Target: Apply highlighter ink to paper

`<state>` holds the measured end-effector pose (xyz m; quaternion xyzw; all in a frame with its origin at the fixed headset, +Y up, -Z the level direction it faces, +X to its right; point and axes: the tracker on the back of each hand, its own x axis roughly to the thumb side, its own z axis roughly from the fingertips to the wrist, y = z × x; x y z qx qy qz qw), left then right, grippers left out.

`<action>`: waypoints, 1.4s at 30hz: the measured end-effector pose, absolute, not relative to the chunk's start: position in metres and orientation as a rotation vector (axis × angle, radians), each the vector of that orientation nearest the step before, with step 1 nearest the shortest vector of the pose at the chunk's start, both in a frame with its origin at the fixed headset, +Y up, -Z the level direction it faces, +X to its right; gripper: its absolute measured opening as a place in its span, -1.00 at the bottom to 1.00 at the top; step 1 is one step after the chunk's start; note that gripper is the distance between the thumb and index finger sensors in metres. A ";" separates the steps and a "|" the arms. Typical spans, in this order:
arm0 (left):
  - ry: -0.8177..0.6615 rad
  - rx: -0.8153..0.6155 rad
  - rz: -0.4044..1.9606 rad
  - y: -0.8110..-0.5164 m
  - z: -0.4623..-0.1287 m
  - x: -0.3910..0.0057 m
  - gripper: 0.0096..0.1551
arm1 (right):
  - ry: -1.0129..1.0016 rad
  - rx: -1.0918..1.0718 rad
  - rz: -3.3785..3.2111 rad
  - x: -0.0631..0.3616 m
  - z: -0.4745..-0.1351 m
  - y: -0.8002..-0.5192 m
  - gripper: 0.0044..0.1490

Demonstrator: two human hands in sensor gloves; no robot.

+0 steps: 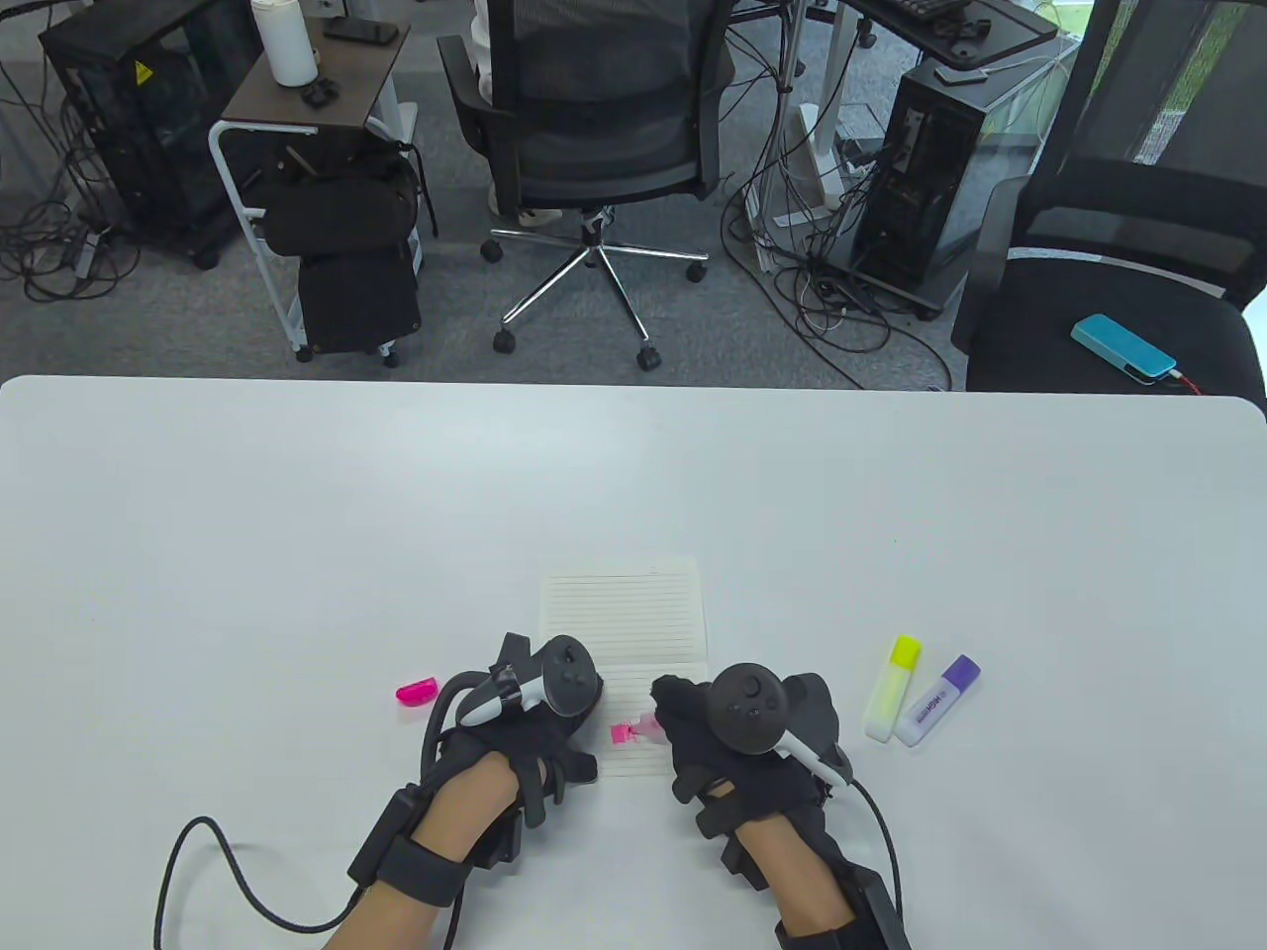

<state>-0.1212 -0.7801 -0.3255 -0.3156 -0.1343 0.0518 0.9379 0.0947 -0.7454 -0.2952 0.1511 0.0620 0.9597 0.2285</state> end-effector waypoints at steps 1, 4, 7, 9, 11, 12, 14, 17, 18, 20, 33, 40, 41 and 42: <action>-0.274 -0.645 0.107 -0.780 -0.325 -0.121 0.03 | 0.199 0.413 2.631 0.095 -0.295 -0.745 -0.51; -0.274 -0.646 0.106 -0.780 -0.326 -0.121 0.03 | 0.267 0.419 2.626 0.097 -0.293 -0.742 -0.52; -0.274 -0.646 0.105 -0.780 -0.326 -0.121 0.03 | 0.217 0.418 2.633 0.095 -0.294 -0.743 -0.52; -0.274 -0.645 0.106 -0.780 -0.326 -0.121 0.03 | 0.181 0.415 2.639 0.095 -0.295 -0.745 -0.51; -0.274 -0.647 0.106 -0.780 -0.326 -0.121 0.03 | 0.203 0.413 2.634 0.096 -0.295 -0.745 -0.52; -0.275 -0.646 0.105 -0.780 -0.326 -0.121 0.03 | 0.227 0.416 2.629 0.097 -0.295 -0.743 -0.52; -0.275 -0.647 0.106 -0.780 -0.326 -0.121 0.03 | 0.266 0.417 2.624 0.097 -0.293 -0.742 -0.52; -0.275 -0.647 0.104 -0.780 -0.326 -0.121 0.02 | 0.222 0.434 2.627 0.094 -0.293 -0.744 -0.52; -0.275 -0.646 0.105 -0.780 -0.326 -0.121 0.03 | 0.212 0.441 2.614 0.092 -0.293 -0.746 -0.52; -0.274 -0.646 0.107 -0.780 -0.326 -0.121 0.03 | 0.210 0.439 2.621 0.092 -0.293 -0.746 -0.52; -0.274 -0.647 0.104 -0.780 -0.326 -0.121 0.03 | 0.197 0.424 2.633 0.092 -0.292 -0.745 -0.52; -0.274 -0.647 0.105 -0.780 -0.326 -0.121 0.03 | 0.165 0.419 2.644 0.092 -0.293 -0.747 -0.51; -0.274 -0.647 0.106 -0.780 -0.326 -0.121 0.03 | 0.177 0.427 2.628 0.090 -0.293 -0.748 -0.51; -0.274 -0.647 0.106 -0.780 -0.326 -0.121 0.03 | 0.178 0.426 2.628 0.089 -0.293 -0.748 -0.51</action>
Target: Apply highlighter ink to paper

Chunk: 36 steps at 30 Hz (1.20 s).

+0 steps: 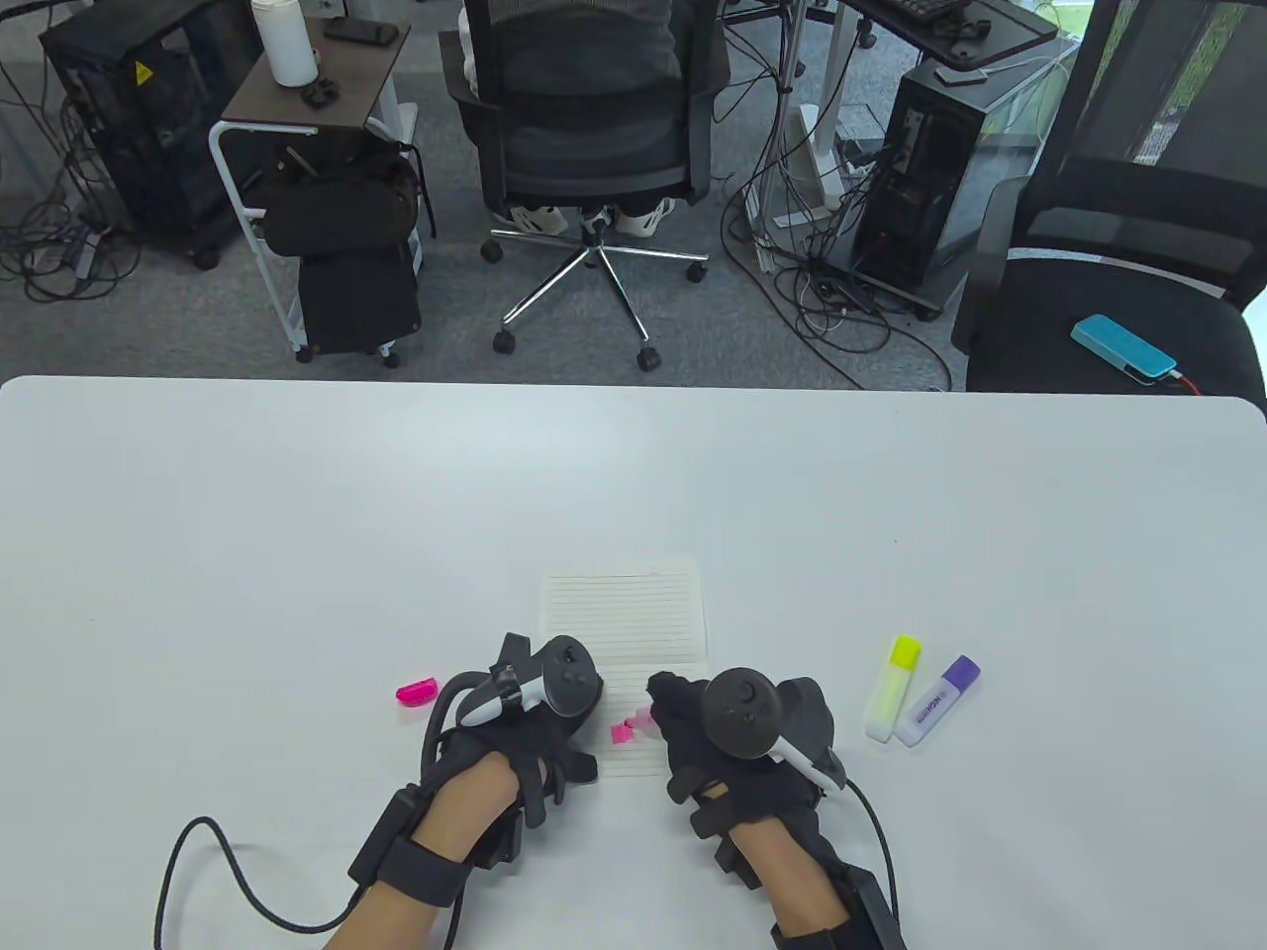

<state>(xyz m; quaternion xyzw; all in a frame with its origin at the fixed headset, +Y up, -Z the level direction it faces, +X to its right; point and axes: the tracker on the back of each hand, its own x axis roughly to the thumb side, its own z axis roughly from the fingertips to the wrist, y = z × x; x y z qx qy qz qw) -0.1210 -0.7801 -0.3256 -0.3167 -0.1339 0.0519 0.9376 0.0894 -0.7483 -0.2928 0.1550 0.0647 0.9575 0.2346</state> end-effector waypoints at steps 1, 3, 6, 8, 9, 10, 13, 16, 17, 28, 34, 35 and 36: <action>-0.274 -0.647 0.106 -0.780 -0.326 -0.121 0.03 | 0.175 0.422 2.641 0.090 -0.293 -0.747 -0.52; -0.274 -0.647 0.105 -0.780 -0.326 -0.121 0.02 | 0.177 0.408 2.648 0.091 -0.293 -0.746 -0.52; -0.274 -0.646 0.105 -0.780 -0.326 -0.121 0.03 | 0.186 0.438 2.629 0.090 -0.293 -0.748 -0.51; -0.274 -0.645 0.106 -0.780 -0.326 -0.121 0.03 | 0.182 0.425 2.634 0.089 -0.293 -0.748 -0.51; -0.275 -0.645 0.106 -0.780 -0.326 -0.121 0.03 | 0.197 0.414 2.644 0.090 -0.293 -0.747 -0.51; -0.275 -0.645 0.106 -0.780 -0.326 -0.121 0.03 | 0.196 0.404 2.644 0.091 -0.293 -0.746 -0.51; -0.275 -0.646 0.104 -0.780 -0.326 -0.121 0.03 | 0.198 0.436 2.618 0.090 -0.293 -0.749 -0.51; -0.275 -0.644 0.107 -0.781 -0.326 -0.121 0.03 | 0.229 0.403 2.630 0.091 -0.294 -0.748 -0.51; -0.275 -0.644 0.107 -0.781 -0.326 -0.121 0.03 | 0.221 0.400 2.625 0.091 -0.293 -0.748 -0.51; -0.274 -0.642 0.111 -0.781 -0.325 -0.121 0.03 | 0.207 0.436 2.607 0.089 -0.291 -0.747 -0.51; -0.278 -0.636 0.115 -0.781 -0.325 -0.122 0.03 | 0.173 0.417 2.574 0.097 -0.290 -0.743 -0.50; -0.280 -0.634 0.116 -0.781 -0.325 -0.122 0.03 | 0.158 0.407 2.536 0.098 -0.289 -0.742 -0.50; -0.283 -0.631 0.115 -0.781 -0.325 -0.122 0.03 | 0.124 0.398 2.496 0.101 -0.289 -0.739 -0.50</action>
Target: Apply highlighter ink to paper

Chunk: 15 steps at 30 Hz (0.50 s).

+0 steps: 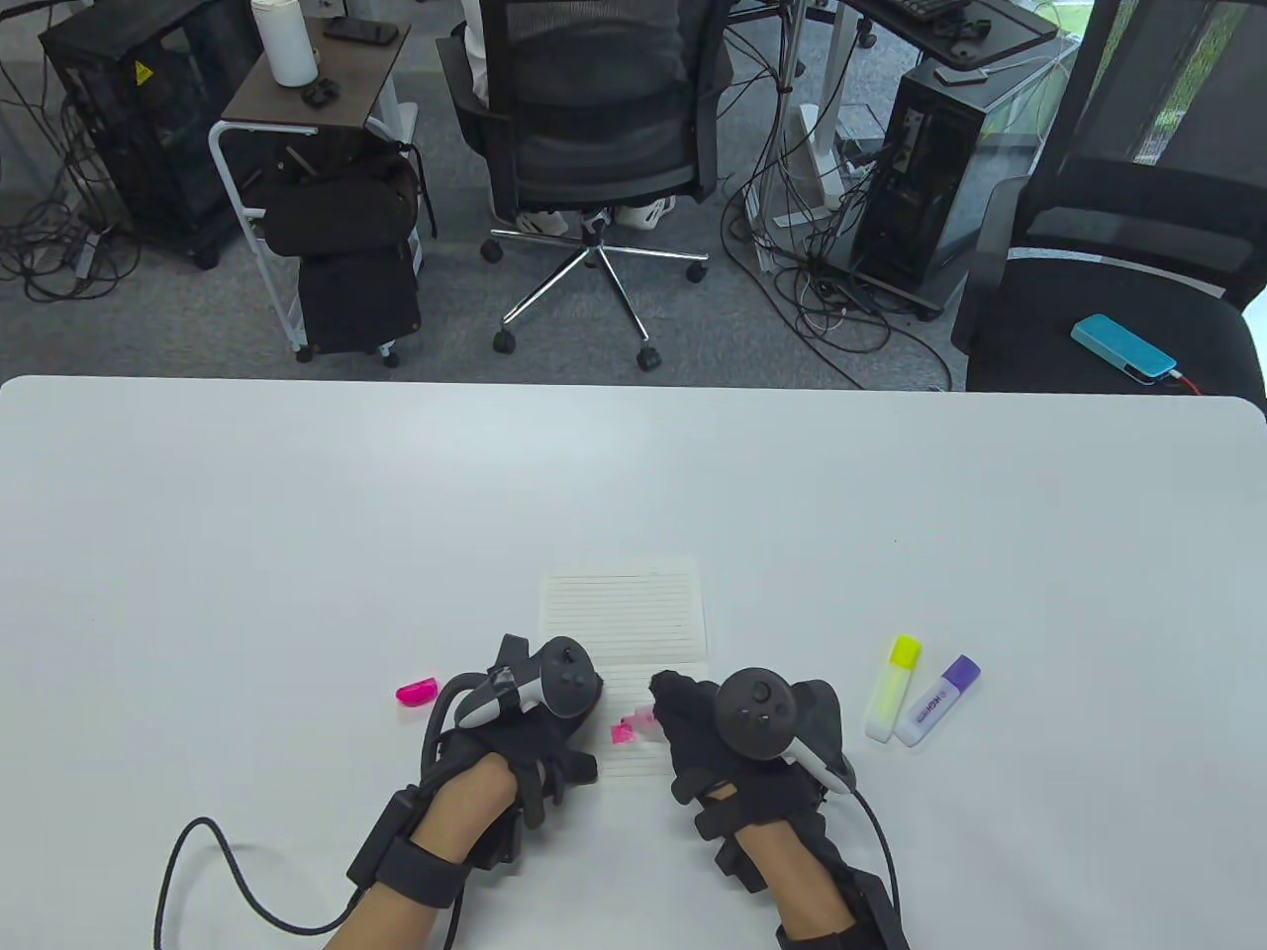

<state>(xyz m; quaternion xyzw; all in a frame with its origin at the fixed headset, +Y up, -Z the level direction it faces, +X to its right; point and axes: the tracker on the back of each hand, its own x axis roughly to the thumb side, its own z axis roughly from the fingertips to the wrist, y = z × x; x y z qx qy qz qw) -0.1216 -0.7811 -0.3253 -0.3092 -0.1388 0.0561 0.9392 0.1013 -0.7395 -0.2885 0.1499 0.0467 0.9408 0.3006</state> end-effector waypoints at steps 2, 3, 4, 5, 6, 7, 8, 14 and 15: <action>-0.291 -0.627 0.111 -0.781 -0.326 -0.122 0.03 | 0.062 0.378 2.444 0.108 -0.288 -0.736 -0.49; -0.298 -0.626 0.107 -0.781 -0.326 -0.122 0.03 | 0.027 0.370 2.415 0.112 -0.287 -0.735 -0.49; -0.303 -0.626 0.108 -0.781 -0.326 -0.122 0.03 | 0.007 0.362 2.393 0.115 -0.286 -0.734 -0.48; -0.311 -0.624 0.110 -0.781 -0.326 -0.123 0.04 | -0.008 0.358 2.369 0.118 -0.285 -0.733 -0.48; -0.318 -0.616 0.112 -0.782 -0.326 -0.124 0.03 | -0.008 0.359 2.355 0.120 -0.285 -0.732 -0.48; -0.321 -0.601 0.116 -0.782 -0.326 -0.125 0.02 | -0.012 0.356 2.338 0.124 -0.285 -0.731 -0.49; -0.323 -0.591 0.121 -0.782 -0.327 -0.125 0.00 | -0.023 0.348 2.329 0.126 -0.285 -0.730 -0.48; -0.341 -0.425 0.276 -0.751 -0.326 -0.143 -0.10 | -0.059 0.348 2.284 0.135 -0.281 -0.727 -0.49; -0.328 -0.372 0.299 -0.738 -0.325 -0.151 -0.16 | -0.074 0.355 2.268 0.136 -0.281 -0.725 -0.48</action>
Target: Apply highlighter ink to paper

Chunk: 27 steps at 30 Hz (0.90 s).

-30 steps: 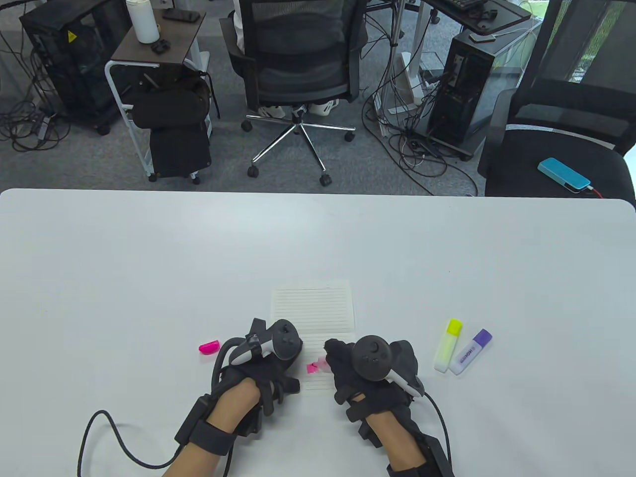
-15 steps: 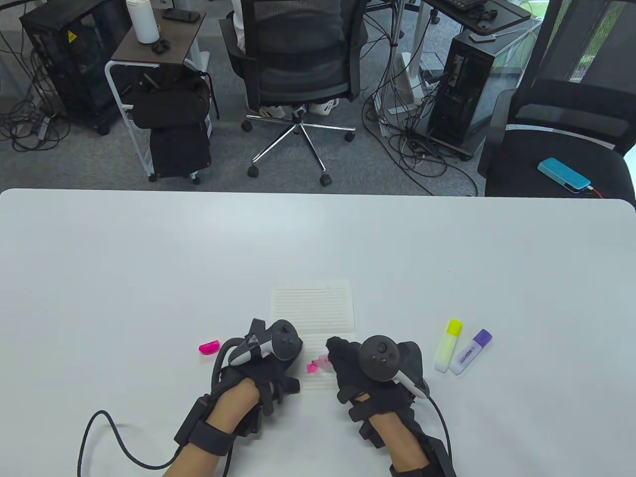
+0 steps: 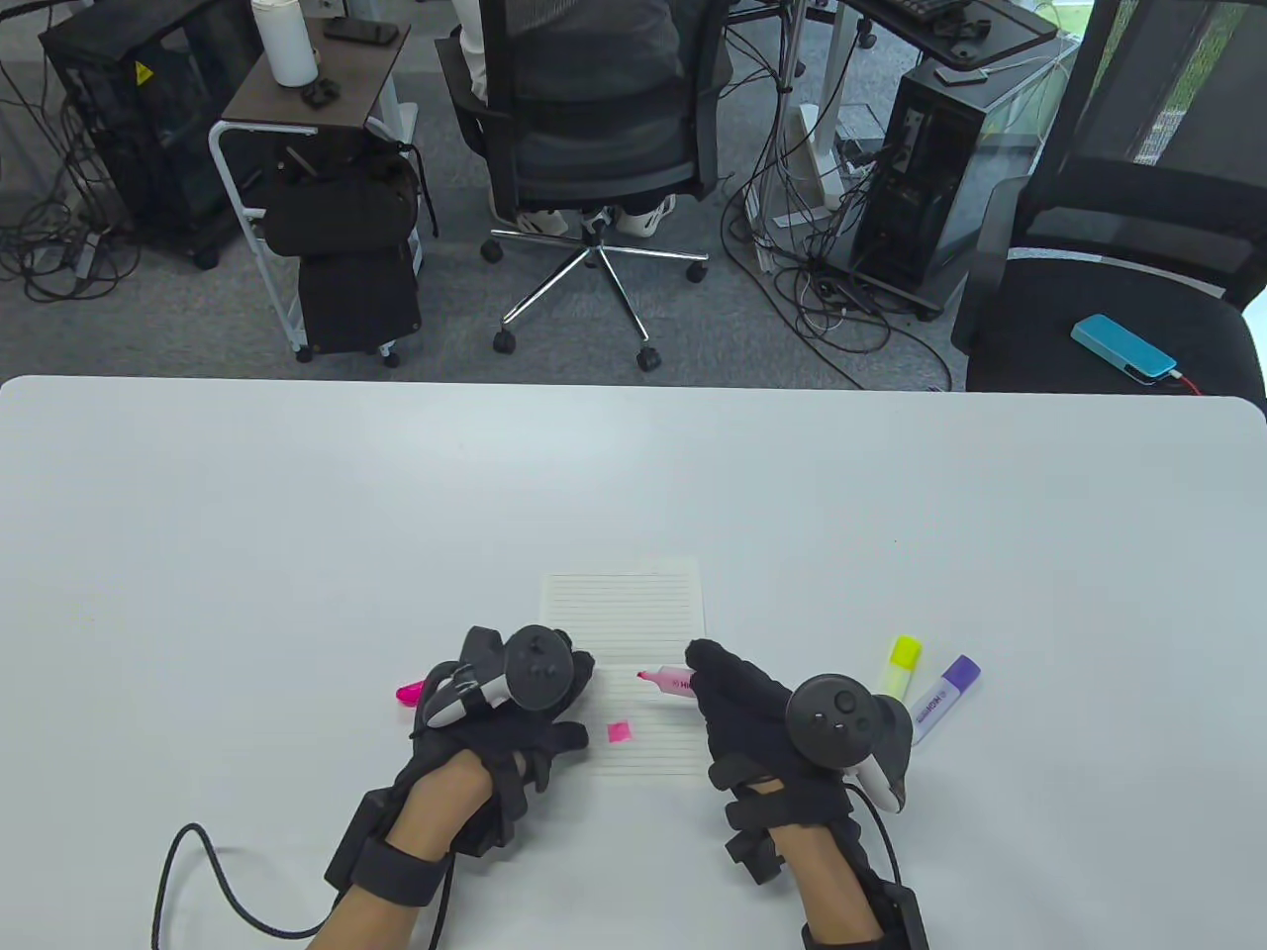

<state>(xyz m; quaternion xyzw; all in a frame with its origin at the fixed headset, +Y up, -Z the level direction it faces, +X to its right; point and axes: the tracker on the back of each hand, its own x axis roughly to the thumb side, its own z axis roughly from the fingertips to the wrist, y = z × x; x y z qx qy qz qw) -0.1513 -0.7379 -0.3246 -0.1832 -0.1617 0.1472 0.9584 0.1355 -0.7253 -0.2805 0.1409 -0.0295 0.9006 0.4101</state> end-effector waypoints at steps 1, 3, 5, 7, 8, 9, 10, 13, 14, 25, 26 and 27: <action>-0.303 -0.318 0.309 -0.726 -0.323 -0.162 -0.20 | -0.086 0.360 2.250 0.136 -0.280 -0.724 -0.48; -0.206 -0.256 0.306 -0.710 -0.320 -0.187 -0.27 | -0.097 0.372 2.213 0.138 -0.279 -0.723 -0.48; -0.077 -0.274 0.280 -0.708 -0.321 -0.214 -0.29 | -0.099 0.374 2.203 0.138 -0.278 -0.723 -0.48; 0.044 -0.320 0.250 -0.717 -0.325 -0.240 -0.26 | -0.100 0.377 2.207 0.139 -0.278 -0.723 -0.48; 0.098 -0.365 0.243 -0.725 -0.327 -0.252 -0.24 | -0.098 0.382 2.204 0.140 -0.278 -0.723 -0.48; 0.133 -0.407 0.248 -0.732 -0.329 -0.261 -0.22 | -0.093 0.385 2.200 0.140 -0.278 -0.723 -0.48; 0.144 -0.428 0.255 -0.736 -0.331 -0.264 -0.19 | -0.090 0.386 2.198 0.140 -0.278 -0.724 -0.48; 0.183 -0.473 0.256 -0.747 -0.335 -0.268 -0.15 | -0.091 0.387 2.197 0.141 -0.278 -0.723 -0.48; 0.177 -0.462 0.232 -0.750 -0.337 -0.267 -0.15 | -0.090 0.389 2.196 0.142 -0.278 -0.723 -0.48; 0.180 -0.390 0.181 -0.758 -0.341 -0.254 -0.36 | -0.072 0.412 2.160 0.142 -0.278 -0.724 -0.49; 0.125 -0.357 0.259 -0.753 -0.338 -0.249 -0.35 | -0.067 0.427 2.136 0.142 -0.277 -0.723 -0.48; 0.082 -0.337 0.324 -0.749 -0.336 -0.245 -0.35 | -0.065 0.439 2.117 0.142 -0.277 -0.723 -0.49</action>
